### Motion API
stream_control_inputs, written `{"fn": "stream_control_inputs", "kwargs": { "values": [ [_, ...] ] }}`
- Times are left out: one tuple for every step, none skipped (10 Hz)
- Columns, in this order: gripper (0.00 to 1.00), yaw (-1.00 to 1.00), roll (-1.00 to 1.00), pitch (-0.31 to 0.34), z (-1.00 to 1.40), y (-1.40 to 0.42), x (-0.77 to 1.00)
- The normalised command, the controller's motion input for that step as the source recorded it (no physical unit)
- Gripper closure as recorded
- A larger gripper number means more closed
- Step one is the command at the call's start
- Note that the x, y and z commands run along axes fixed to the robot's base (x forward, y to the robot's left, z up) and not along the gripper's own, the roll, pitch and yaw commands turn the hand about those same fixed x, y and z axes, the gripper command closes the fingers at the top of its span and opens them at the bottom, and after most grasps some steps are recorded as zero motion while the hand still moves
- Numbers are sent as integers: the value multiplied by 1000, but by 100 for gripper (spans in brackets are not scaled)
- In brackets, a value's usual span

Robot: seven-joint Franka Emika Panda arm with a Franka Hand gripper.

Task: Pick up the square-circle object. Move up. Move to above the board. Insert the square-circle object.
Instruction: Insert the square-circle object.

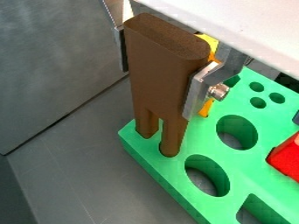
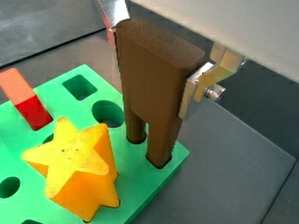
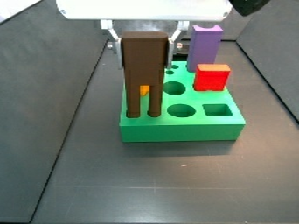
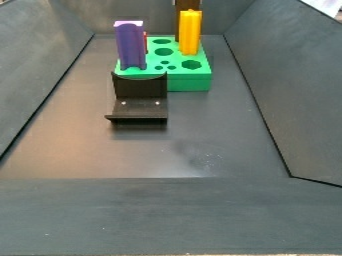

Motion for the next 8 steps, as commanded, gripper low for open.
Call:
{"fn": "stream_control_inputs", "kwargs": {
  "values": [
    [100,-134,41,0,-397,0,9],
    [100,-146,73,0,-520,0,0],
    [100,-114,99,0,-594,-3,0],
    [100,-111,96,0,-643,-29,0],
    [100,-123,74,0,-546,0,11],
    [100,-114,63,4,-471,0,49],
    [100,-34,0,23,-189,0,137],
    [100,0,0,0,0,0,0]
  ]
}}
